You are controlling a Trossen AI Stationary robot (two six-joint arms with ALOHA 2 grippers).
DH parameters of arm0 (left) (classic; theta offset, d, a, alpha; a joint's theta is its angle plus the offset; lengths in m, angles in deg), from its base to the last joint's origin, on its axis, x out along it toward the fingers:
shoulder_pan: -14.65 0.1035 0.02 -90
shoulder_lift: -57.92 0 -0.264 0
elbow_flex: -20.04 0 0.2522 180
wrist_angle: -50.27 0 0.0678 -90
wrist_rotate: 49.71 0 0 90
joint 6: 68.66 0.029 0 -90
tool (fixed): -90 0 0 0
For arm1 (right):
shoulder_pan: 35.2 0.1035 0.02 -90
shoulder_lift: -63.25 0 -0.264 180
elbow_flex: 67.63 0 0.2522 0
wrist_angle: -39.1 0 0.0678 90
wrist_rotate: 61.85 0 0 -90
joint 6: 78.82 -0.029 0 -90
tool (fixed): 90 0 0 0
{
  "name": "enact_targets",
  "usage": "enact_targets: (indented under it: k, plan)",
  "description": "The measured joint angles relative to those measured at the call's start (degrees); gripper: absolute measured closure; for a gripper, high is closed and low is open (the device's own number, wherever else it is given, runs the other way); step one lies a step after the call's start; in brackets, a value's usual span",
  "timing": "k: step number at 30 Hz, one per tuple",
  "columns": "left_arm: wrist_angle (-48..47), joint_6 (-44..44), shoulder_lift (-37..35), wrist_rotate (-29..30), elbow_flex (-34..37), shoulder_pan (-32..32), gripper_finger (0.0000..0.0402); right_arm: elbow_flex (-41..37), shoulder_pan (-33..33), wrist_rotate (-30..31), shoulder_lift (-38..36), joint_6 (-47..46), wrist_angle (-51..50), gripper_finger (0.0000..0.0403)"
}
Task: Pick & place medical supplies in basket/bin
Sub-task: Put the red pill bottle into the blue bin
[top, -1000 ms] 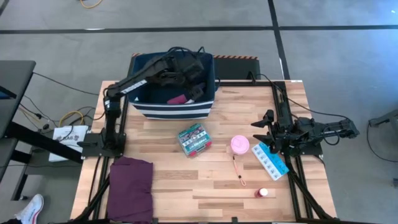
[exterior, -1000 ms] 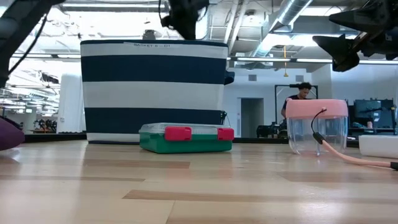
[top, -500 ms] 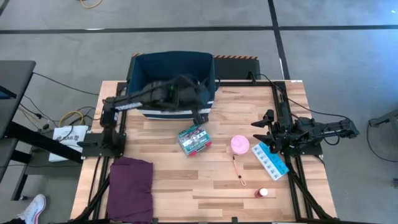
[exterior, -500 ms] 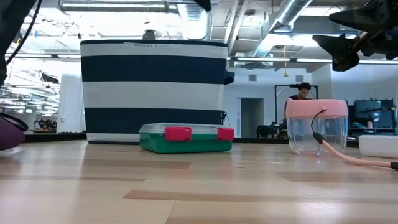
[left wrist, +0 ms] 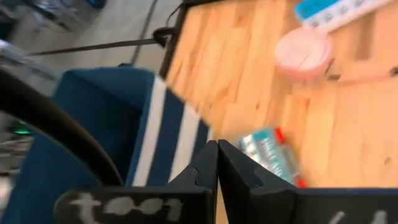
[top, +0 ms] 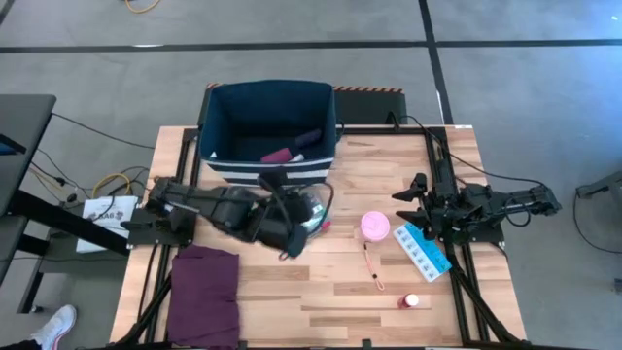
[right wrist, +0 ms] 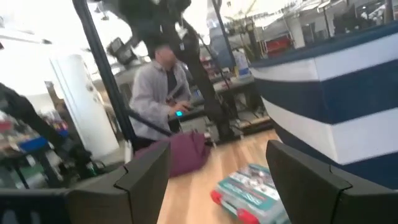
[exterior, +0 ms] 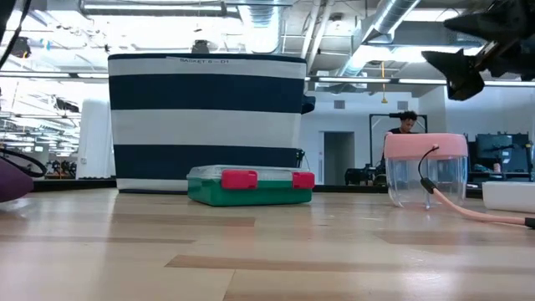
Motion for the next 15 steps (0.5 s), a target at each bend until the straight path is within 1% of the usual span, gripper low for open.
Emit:
enact_targets:
  k: [2, 4, 7, 10, 12, 15]
  plan:
    - [-2.7, -2.7, 0.0, 3.5, 0.0, -1.8, 0.0401, 0.0, 0.6, 0.0, 0.0, -1.0, 2.2, 0.0143]
    - [-2.2, -4.0, -0.1, 6.6, 0.4, -3.1, 0.0401, 0.0, 1.4, -0.3, 0.0, 0.1, 5.5, 0.0143]
    - [-2.3, -4.0, -0.6, 7.5, 0.5, -4.6, 0.0401, 0.2, 3.2, -1.3, 0.0, 2.6, 9.7, 0.0149]
    - [-2.3, -3.8, -0.7, 7.7, 0.5, -5.2, 0.0401, 2.4, 5.6, -1.3, 0.9, 5.3, 7.8, 0.0165]
    - [-2.3, -3.3, -0.6, 7.7, 0.5, -5.3, 0.0401, 4.5, 7.2, -1.1, 2.8, 7.8, 5.9, 0.0178]
    - [-2.3, -2.6, -0.6, 7.9, 0.5, -5.0, 0.0401, 9.1, 9.2, -1.0, 7.6, 10.8, 5.4, 0.0196]
